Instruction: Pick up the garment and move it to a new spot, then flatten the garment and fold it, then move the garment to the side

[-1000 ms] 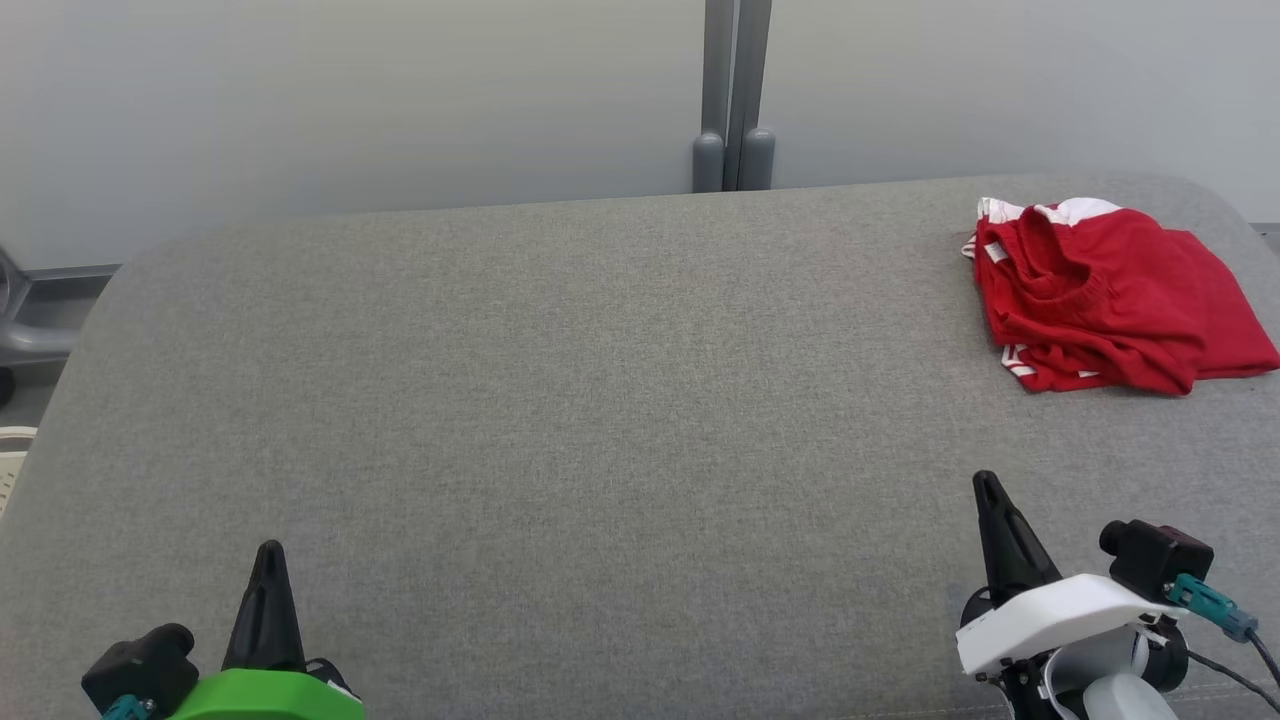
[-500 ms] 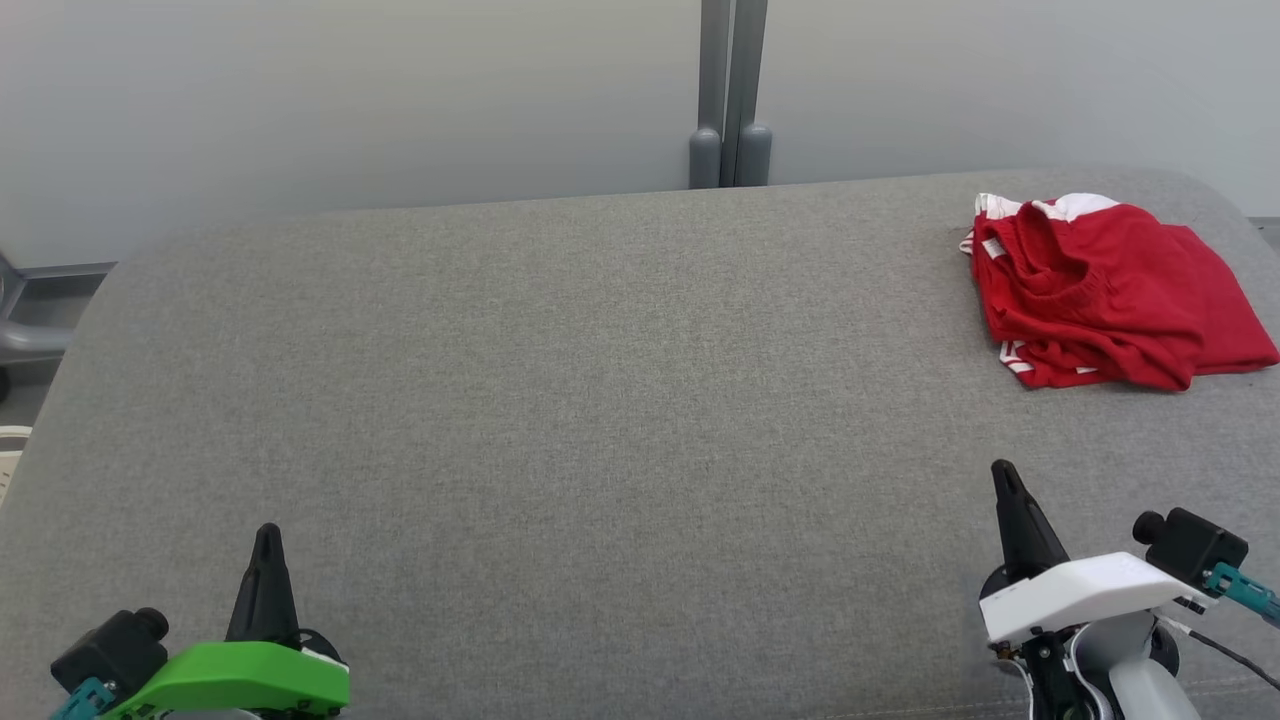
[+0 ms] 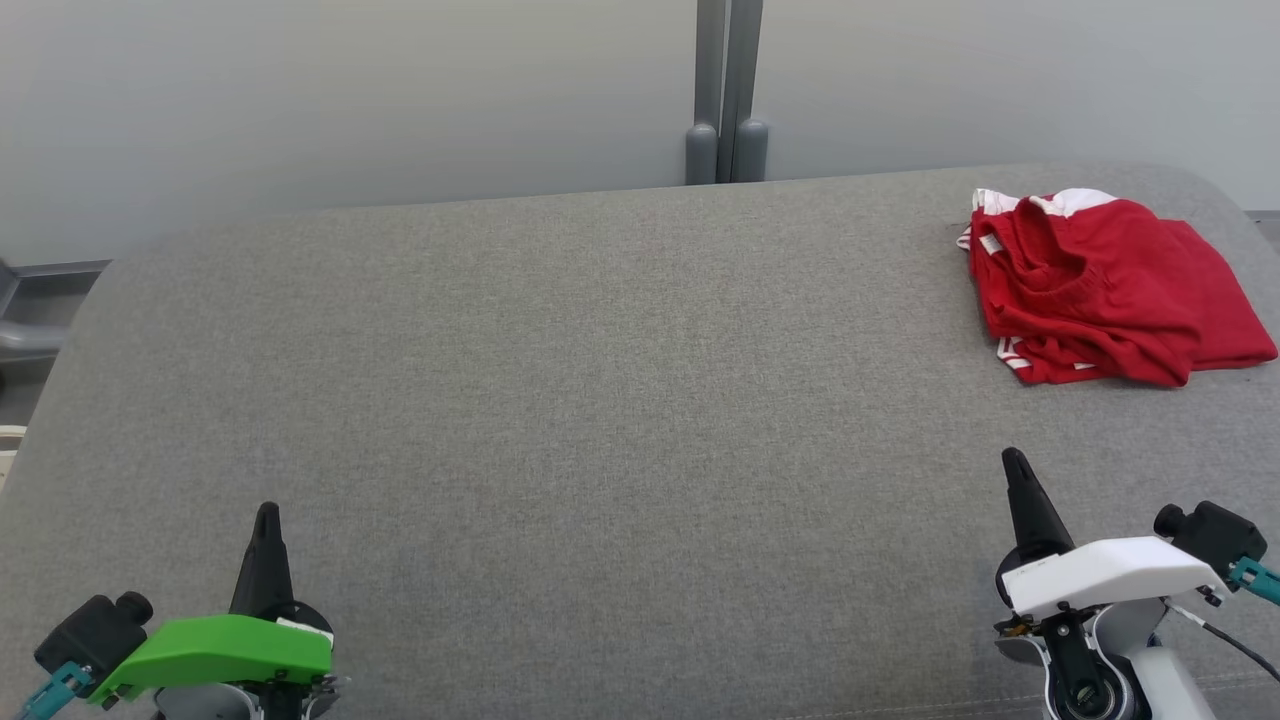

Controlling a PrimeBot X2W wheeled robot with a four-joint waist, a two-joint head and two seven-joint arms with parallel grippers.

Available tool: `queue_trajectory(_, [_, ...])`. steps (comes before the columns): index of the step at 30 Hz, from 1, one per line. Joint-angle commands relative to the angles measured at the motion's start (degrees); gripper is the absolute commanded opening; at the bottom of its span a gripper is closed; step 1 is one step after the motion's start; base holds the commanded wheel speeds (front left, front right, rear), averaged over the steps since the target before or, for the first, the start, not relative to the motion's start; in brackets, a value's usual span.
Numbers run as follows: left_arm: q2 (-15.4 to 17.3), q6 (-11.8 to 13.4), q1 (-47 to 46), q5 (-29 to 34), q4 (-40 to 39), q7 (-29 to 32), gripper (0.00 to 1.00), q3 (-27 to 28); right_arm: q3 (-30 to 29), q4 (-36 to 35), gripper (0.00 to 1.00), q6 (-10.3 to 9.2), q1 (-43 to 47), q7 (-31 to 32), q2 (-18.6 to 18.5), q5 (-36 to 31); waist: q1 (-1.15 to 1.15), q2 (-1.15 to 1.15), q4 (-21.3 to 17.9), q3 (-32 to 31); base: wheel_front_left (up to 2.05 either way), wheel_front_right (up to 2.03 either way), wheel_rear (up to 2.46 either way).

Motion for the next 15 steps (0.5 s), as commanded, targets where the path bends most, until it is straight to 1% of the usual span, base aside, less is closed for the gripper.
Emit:
queue_trajectory(1, [0.24,-0.41,-1.91,-2.2,-0.16,0.55,0.0,0.45,-0.52,-0.31,0.0,0.01,-1.5,0.51,-0.28,2.19,0.0,0.0,-0.03,0.04,0.0,0.0,0.0])
queue_trajectory(15, [0.12,-0.84,-4.02,-11.53,1.05,2.95,0.0,0.89,-1.84,0.37,0.0,0.02,-2.65,2.81,-0.32,11.16,0.0,0.0,-0.29,0.35,0.0,0.0,0.0])
